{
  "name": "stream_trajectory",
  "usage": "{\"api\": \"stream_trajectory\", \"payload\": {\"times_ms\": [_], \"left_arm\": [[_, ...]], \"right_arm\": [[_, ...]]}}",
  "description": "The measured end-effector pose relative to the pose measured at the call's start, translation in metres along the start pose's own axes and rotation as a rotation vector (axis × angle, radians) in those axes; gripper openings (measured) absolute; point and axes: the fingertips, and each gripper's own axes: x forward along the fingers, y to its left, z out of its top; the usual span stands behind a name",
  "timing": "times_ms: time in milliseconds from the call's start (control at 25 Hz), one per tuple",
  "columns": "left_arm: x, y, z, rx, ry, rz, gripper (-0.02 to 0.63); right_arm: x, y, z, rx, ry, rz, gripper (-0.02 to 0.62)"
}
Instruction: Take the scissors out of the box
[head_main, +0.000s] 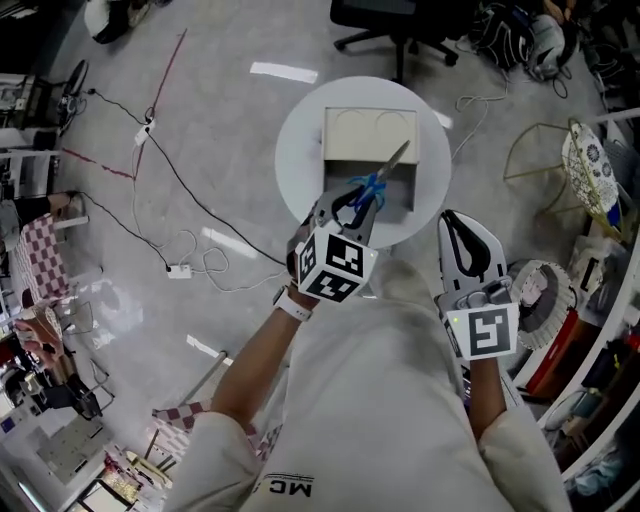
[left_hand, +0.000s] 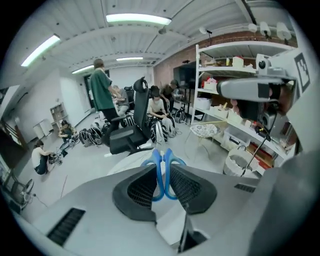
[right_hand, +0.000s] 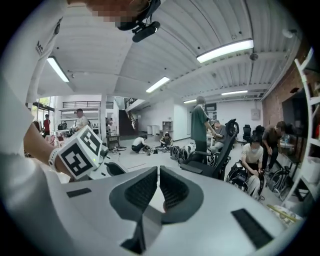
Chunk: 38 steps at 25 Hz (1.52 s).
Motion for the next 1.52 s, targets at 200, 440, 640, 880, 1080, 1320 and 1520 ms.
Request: {"api": "stream_trajectory", "payload": {"times_ms": [200, 440, 640, 880, 1080, 1320, 1520], "left_arm": [[-0.040, 0.008, 0.031, -0.069, -0.121, 0.096, 0.084], [-0.088, 0.014, 0.053, -0.093, -0.243, 0.220, 0.084], [-0.119, 0.017, 0.060, -0.121, -0.312, 0.288, 0.084], [-0.152, 0.021, 0.057, -0.173, -0.412, 0.387, 0.084], [-0.167, 0.023, 0.051, -0.199, -0.443, 0.422, 0.084], [-0.174, 0.025, 0.043, -0.222, -0.450, 0.442, 0.084], [-0.176, 0.028, 0.040, -0.229, -0.448, 0.445, 0.086]], "right_arm": [[-0.006, -0.002, 0.014, -0.039, -0.012, -0.001, 0.074], [-0.012, 0.005, 0.039, -0.065, -0.087, 0.011, 0.074], [-0.018, 0.008, 0.047, -0.081, -0.110, 0.006, 0.072], [-0.025, 0.015, 0.050, -0.080, -0.123, 0.018, 0.074], [-0.028, 0.025, 0.049, -0.090, -0.121, 0.042, 0.074], [-0.024, 0.030, 0.048, -0.086, -0.120, 0.053, 0.074], [-0.019, 0.032, 0.047, -0.084, -0.115, 0.060, 0.072]]}}
